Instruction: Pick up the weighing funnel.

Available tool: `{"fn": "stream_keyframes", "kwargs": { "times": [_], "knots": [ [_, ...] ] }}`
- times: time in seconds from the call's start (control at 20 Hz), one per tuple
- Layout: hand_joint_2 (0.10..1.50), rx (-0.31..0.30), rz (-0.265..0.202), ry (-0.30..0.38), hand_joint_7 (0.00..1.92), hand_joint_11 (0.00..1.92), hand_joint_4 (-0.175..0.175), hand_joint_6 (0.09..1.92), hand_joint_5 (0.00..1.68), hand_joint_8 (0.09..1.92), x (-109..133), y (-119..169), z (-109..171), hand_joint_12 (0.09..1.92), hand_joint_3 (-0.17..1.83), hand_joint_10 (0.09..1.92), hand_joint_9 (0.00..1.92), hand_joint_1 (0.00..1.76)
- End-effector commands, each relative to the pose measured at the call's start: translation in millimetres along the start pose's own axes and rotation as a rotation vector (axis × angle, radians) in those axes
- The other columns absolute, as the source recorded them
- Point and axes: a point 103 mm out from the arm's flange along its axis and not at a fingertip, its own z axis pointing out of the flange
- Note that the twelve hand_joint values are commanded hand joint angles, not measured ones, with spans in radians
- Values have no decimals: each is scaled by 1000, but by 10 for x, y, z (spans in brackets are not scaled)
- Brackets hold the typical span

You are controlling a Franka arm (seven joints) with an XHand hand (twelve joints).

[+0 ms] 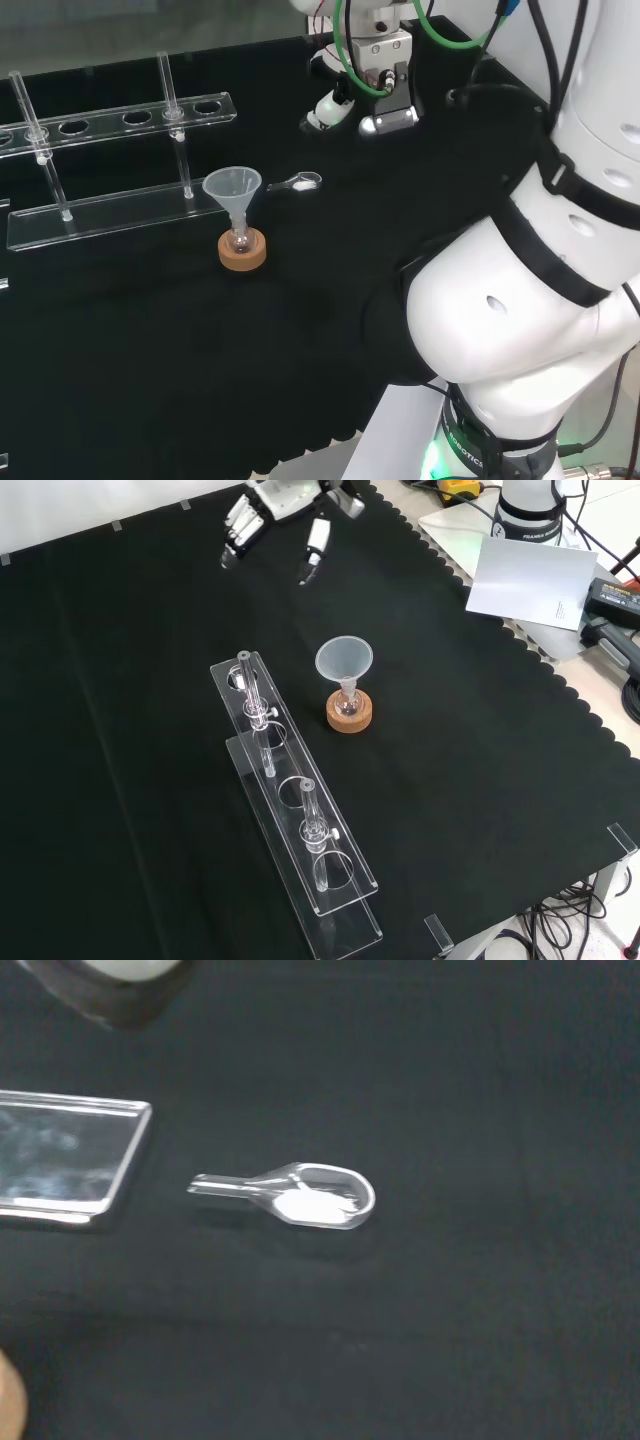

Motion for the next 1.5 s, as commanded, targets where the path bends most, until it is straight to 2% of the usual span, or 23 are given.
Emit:
{"fn": "stream_keyframes", "kwargs": {
  "times": [0.05,0.25,0.45,0.65,0.75,0.8,1.2,1.5],
  "knots": [
    [763,71,8,-3,411,498,-30,87,536,652,-379,508,302,1299,239,546,654,818],
    [755,107,-24,-22,430,500,-26,87,563,653,-405,747,522,1297,250,543,669,833],
    [747,140,-68,-59,444,503,-21,92,597,653,-264,945,706,1295,259,540,682,843],
    [717,169,-88,-93,458,506,-20,108,602,638,-181,1069,858,1286,318,513,697,850],
    [702,182,-95,-101,462,504,-20,115,601,634,-160,1098,936,1287,348,504,703,852],
    [698,188,-107,-131,462,504,-21,117,600,633,-92,1115,955,1287,355,502,706,852],
    [668,234,-114,-119,466,507,-21,137,594,636,-2,1132,1229,1282,416,497,733,856],
    [662,263,-123,-125,475,508,-18,147,603,639,-64,1161,1372,1282,428,499,746,858]
  ]
}}
